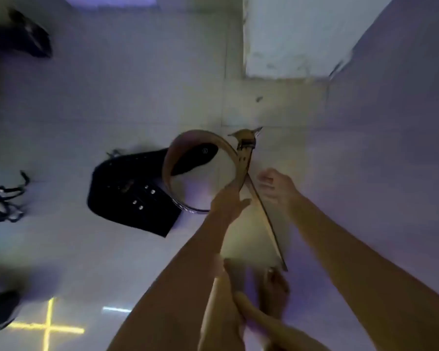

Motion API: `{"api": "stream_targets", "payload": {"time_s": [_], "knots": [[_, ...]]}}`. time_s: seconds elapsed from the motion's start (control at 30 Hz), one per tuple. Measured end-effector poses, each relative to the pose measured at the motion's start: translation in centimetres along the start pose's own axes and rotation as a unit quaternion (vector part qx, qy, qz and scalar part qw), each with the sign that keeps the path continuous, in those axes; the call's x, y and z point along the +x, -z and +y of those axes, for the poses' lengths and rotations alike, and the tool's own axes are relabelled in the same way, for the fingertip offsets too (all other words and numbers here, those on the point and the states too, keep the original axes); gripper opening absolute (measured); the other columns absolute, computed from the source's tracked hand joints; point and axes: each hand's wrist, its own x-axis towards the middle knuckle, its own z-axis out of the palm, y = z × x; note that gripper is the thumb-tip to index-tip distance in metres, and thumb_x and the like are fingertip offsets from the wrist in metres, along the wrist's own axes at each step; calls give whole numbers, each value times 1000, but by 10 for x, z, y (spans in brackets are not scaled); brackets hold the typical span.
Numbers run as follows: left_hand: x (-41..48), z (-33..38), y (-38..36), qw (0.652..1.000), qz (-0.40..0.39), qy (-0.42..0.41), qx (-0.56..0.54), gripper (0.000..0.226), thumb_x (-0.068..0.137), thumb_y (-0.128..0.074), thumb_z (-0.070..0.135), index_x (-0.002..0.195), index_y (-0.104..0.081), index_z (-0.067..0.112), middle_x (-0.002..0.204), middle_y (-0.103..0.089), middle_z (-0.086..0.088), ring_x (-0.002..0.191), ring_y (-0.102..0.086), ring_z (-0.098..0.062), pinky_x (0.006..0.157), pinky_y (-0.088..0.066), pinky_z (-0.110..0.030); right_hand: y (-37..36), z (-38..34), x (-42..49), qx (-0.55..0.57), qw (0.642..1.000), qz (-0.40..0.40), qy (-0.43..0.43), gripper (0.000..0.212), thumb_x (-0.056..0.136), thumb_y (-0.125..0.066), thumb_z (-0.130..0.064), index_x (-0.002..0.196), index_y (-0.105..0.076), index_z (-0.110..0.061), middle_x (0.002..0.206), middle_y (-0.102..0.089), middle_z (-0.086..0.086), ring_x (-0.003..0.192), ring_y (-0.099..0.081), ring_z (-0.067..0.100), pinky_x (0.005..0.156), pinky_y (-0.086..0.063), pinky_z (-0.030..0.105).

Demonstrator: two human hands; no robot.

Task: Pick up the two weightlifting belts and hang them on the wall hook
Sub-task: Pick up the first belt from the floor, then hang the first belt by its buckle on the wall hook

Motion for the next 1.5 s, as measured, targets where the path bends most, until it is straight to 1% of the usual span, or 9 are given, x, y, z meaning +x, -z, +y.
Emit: {"api": "stream_targets", "payload": {"time_s": [0.1,0.2,0.27,0.43,0.7,1.07,1.2,1.3,1.5], "knots": [[62,-20,-41,998,33,-8,51,60,93,-50,23,145,-24,7,136,-48,-18,119,-51,-35,95,-44,-42,2,22,71,30,998,-32,-36,20,97,-37,-22,96,-56,-16,87,-55,11,77,-54,26,88,-48,33],[65,-14,-39,992,121,14,45,32,97,-39,15,127,-49,6,112,-65,-17,98,-62,-34,78,-47,-40,1,33,95,13,999,-27,-35,39,98,-33,-26,129,-49,-8,136,-49,24,128,-42,39,116,-25,43],[35,8,-13,990,118,-5,-76,23,95,-46,20,104,-62,6,94,-68,-13,84,-63,-29,65,-43,-31,-5,19,62,21,999,-28,-22,44,98,-34,-36,125,-51,-6,129,-56,12,124,-49,26,105,-37,38],[-94,89,120,954,94,-56,-278,22,88,-60,13,99,-67,-5,89,-68,-16,69,-59,-9,59,-41,-11,-11,-63,-114,125,989,-56,55,30,97,-42,-28,74,-53,-12,45,-58,-3,43,-55,7,44,-47,17],[-357,274,342,879,-2,-205,-430,25,86,-59,3,109,-64,-5,82,-72,-4,74,-67,-16,74,-55,-26,-5,-231,-495,92,944,-132,287,53,89,-48,-48,131,-51,-15,121,-63,6,109,-60,22,100,-47,39],[-580,468,425,781,159,-433,-420,5,81,-67,4,78,-66,7,67,-66,0,63,-63,-11,65,-52,-22,83,-301,-768,81,802,-170,567,53,85,-54,-44,122,-56,-6,120,-61,13,112,-58,29,103,-43,47],[-588,463,395,837,163,-432,-294,12,74,-72,5,76,-62,1,62,-50,-7,64,-47,-14,65,-41,-22,98,-313,-816,96,760,-154,624,30,78,-59,-46,97,-68,-25,112,-64,-4,129,-47,22,115,-27,47],[-606,456,383,874,102,-413,-235,15,78,-67,-5,64,-66,0,45,-56,13,49,-54,2,57,-47,-12,107,-310,-832,77,753,-158,634,49,67,-65,-63,103,-69,-29,131,-59,-3,135,-41,20,116,-22,47],[-647,507,420,758,177,-496,-385,13,81,-68,10,82,-70,-3,78,-64,-13,73,-59,-19,76,-52,-37,107,-308,-855,89,735,-189,646,30,79,-60,-49,92,-68,-23,96,-70,-3,101,-64,19,94,-48,40]]}}
